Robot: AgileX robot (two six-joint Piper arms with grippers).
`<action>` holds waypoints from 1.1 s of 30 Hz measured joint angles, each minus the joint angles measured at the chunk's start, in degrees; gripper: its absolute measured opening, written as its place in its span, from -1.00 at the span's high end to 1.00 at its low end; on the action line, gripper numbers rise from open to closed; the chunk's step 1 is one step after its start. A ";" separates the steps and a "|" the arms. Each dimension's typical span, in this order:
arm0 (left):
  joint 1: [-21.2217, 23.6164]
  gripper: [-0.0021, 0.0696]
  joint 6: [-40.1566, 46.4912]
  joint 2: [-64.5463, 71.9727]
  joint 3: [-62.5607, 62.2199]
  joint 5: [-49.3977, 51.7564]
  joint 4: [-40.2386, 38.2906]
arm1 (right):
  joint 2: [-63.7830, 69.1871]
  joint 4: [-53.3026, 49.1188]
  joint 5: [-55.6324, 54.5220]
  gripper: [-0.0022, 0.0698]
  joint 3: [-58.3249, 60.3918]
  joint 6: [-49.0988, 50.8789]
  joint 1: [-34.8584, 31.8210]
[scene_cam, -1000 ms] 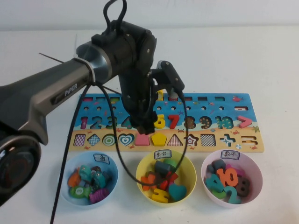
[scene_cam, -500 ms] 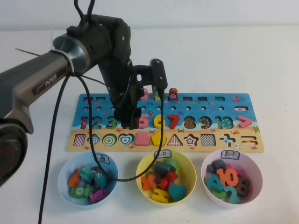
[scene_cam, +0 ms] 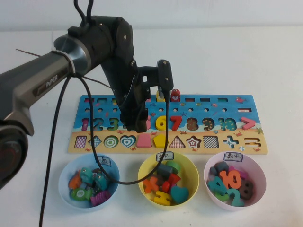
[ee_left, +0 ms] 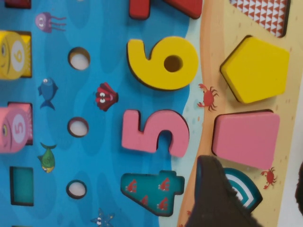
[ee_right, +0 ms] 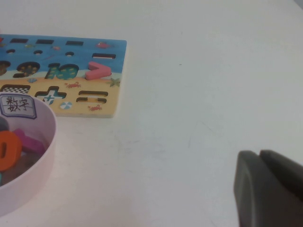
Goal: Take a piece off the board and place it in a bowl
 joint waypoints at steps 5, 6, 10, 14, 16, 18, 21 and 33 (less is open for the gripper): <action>0.00 0.03 0.00 0.00 0.00 0.00 0.00 | 0.00 0.00 0.00 0.99 0.00 0.00 0.00; 0.00 0.03 0.00 0.00 0.00 0.00 0.00 | 0.00 0.00 0.00 0.99 0.00 0.00 0.00; 0.00 0.03 0.00 0.00 0.00 0.00 0.00 | 0.00 0.00 0.00 0.99 0.00 0.00 0.00; 0.00 0.03 0.00 0.00 0.00 0.00 0.11 | 0.00 0.00 0.00 0.99 0.00 0.00 0.00; -0.32 0.03 0.00 0.00 0.00 0.00 1.60 | 0.00 0.00 0.00 0.99 0.00 0.00 0.00; -0.82 0.03 0.00 0.00 0.00 0.00 3.58 | 0.00 0.00 0.00 0.99 0.00 0.00 0.00; -1.48 0.03 -0.25 0.00 0.00 0.00 4.99 | 0.00 0.00 0.00 0.99 0.00 0.00 0.00; -3.57 0.03 -0.39 0.00 2.69 0.10 8.56 | 0.00 0.00 0.00 0.99 0.00 0.00 0.00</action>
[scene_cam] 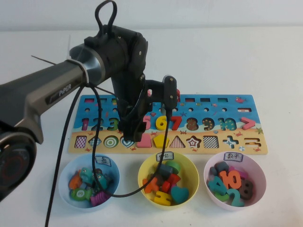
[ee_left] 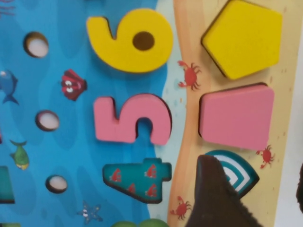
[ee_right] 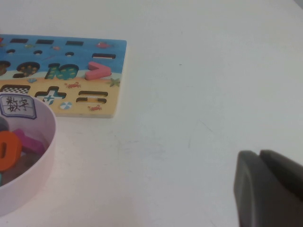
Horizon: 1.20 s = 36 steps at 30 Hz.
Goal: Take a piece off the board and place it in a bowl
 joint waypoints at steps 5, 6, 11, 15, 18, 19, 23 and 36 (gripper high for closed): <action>-0.24 0.03 -0.22 0.00 0.38 0.00 1.01 | 0.00 0.00 0.00 0.99 0.00 0.00 0.00; -0.37 0.03 -0.22 0.00 0.48 0.00 1.01 | 0.00 0.00 0.00 0.99 0.00 0.00 0.00; -1.00 0.03 -0.22 0.00 2.22 -0.92 1.01 | 0.00 0.00 0.00 0.99 0.00 0.00 0.00; -1.00 0.03 -0.22 0.08 4.38 -4.70 1.01 | 0.00 0.00 0.00 0.99 0.00 0.00 0.00; -1.00 0.03 -0.22 0.08 4.72 -6.63 1.02 | 0.00 0.00 0.00 0.99 0.00 0.00 0.00; -1.00 0.03 -0.22 0.08 4.67 -7.26 1.02 | 0.00 0.00 0.00 0.99 0.00 0.00 0.00; -1.00 0.03 -0.22 0.08 4.67 -9.17 0.89 | 0.00 0.00 0.00 0.99 0.00 0.00 0.00; -1.00 -0.03 -0.22 0.61 4.67 -6.88 -1.64 | 0.00 0.00 0.00 0.99 0.00 0.00 0.00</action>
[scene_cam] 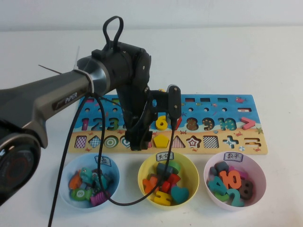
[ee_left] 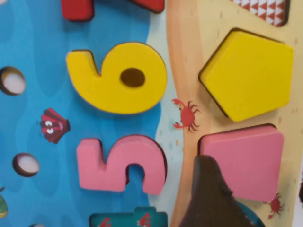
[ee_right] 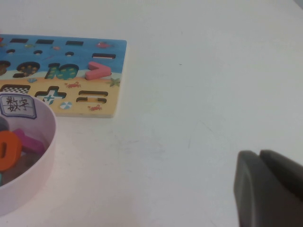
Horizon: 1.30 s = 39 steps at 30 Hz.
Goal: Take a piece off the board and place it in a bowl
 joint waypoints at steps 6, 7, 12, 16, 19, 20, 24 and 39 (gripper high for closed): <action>0.00 -0.42 0.00 0.00 0.00 -0.23 -0.41 | 0.00 0.00 0.00 0.99 0.00 0.00 0.00; 0.00 -0.45 0.00 0.00 0.00 -0.51 -0.41 | 0.00 0.00 0.00 0.99 0.00 0.00 0.00; 0.00 -0.51 0.00 0.35 0.00 -1.08 -0.41 | 0.00 0.00 0.00 0.99 0.00 0.00 0.00; 0.00 -0.52 0.00 1.00 0.00 -1.48 -0.45 | 0.00 0.00 0.00 0.99 0.00 0.00 0.00; 0.00 -0.52 0.00 1.00 0.00 -1.56 -0.45 | 0.00 0.00 0.00 0.99 0.00 0.00 0.00; 0.00 -0.52 0.00 1.00 0.00 -1.56 -0.45 | 0.00 0.00 0.00 0.99 0.00 0.00 0.00; 0.10 -0.51 0.00 1.00 0.00 -1.56 -0.58 | 0.00 0.00 0.00 0.99 0.00 0.00 0.00; 0.10 -0.23 0.00 -0.09 0.00 -0.53 1.05 | 0.00 0.00 0.00 0.99 0.00 0.00 0.00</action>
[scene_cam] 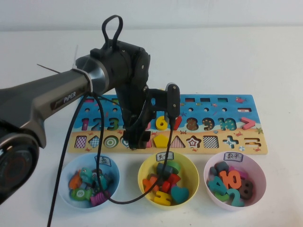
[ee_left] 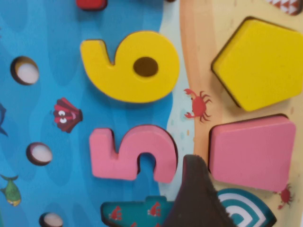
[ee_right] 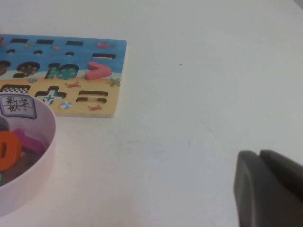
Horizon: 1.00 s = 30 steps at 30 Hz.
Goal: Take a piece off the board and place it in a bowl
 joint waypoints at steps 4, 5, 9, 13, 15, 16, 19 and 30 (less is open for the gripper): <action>0.00 -0.23 0.00 -0.47 0.00 0.23 0.00 | 0.00 0.00 0.00 0.99 0.00 0.00 0.00; 0.00 -0.23 0.00 -0.47 0.00 0.23 0.00 | 0.00 0.00 0.00 0.99 0.00 0.00 0.00; 0.00 -0.23 0.00 -0.47 0.00 0.35 -1.16 | 0.00 0.00 0.00 0.99 0.00 0.00 0.00; 0.00 -0.23 0.00 0.01 0.00 0.35 -1.89 | 0.00 0.00 0.00 0.99 0.00 0.00 0.00; 0.00 -0.23 0.00 0.50 0.00 0.35 -2.64 | 0.00 0.00 0.00 0.99 0.00 0.00 0.00; 0.00 -0.23 0.00 0.63 0.00 0.35 -2.98 | 0.00 0.00 0.00 0.99 0.00 0.00 0.00; 0.00 -0.23 0.00 1.36 0.00 0.35 -3.30 | 0.00 0.00 0.00 0.99 0.00 0.00 0.00; 0.00 -0.01 0.00 1.72 0.00 -0.18 -2.89 | 0.00 0.00 0.00 0.99 0.00 0.00 0.00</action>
